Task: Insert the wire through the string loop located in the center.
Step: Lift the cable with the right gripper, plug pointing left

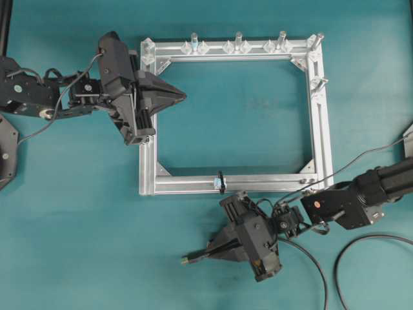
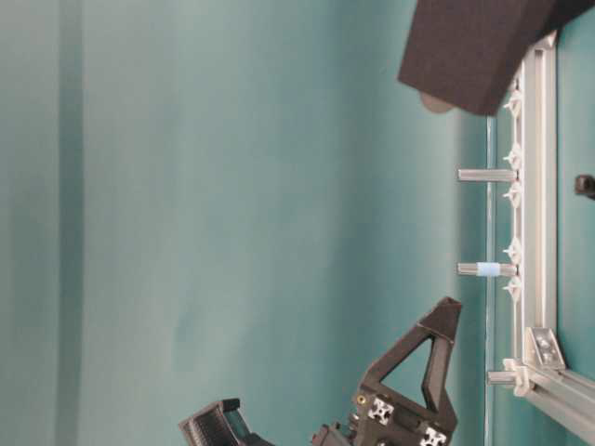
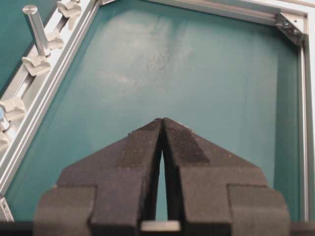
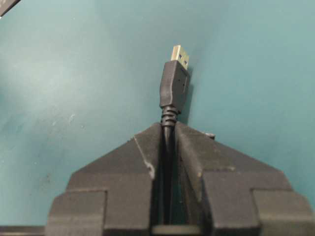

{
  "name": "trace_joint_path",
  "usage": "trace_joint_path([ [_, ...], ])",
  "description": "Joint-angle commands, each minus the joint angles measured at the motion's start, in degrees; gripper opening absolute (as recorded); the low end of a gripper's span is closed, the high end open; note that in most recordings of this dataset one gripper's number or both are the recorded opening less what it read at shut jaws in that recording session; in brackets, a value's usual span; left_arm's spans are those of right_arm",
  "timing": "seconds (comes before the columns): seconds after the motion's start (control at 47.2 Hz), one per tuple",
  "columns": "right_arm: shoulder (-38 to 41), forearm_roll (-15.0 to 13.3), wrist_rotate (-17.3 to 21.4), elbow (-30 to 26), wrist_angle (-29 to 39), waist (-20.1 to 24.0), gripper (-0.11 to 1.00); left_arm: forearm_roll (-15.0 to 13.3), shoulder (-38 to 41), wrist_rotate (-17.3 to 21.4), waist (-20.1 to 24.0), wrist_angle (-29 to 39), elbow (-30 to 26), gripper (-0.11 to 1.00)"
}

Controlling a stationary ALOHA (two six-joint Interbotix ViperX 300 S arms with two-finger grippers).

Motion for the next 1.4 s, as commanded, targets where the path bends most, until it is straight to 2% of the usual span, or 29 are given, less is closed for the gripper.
trace_joint_path([
  [0.0, -1.0, 0.0, 0.1, -0.5, 0.3, -0.2, 0.10, 0.2, -1.2, -0.1, -0.2, -0.3, -1.1, 0.00],
  [0.233, -3.0, -0.1, 0.1, -0.3, 1.0, -0.2, 0.10, 0.2, -1.2, -0.1, -0.2, -0.3, -1.1, 0.00],
  [0.783, -15.6, 0.0, -0.1, 0.4, 12.6, -0.1, 0.10, 0.2, -1.2, 0.0, -0.4, -0.3, -0.8, 0.00],
  [1.016, -18.6, -0.1, -0.1, 1.7, 13.9, -0.1, 0.10, 0.2, -1.2, 0.0, -0.4, -0.3, -0.8, 0.00],
  [1.376, -18.8, -0.1, -0.1, 2.8, 14.1, -0.2, 0.10, 0.2, -1.2, 0.0, -0.4, -0.3, -0.9, 0.00],
])
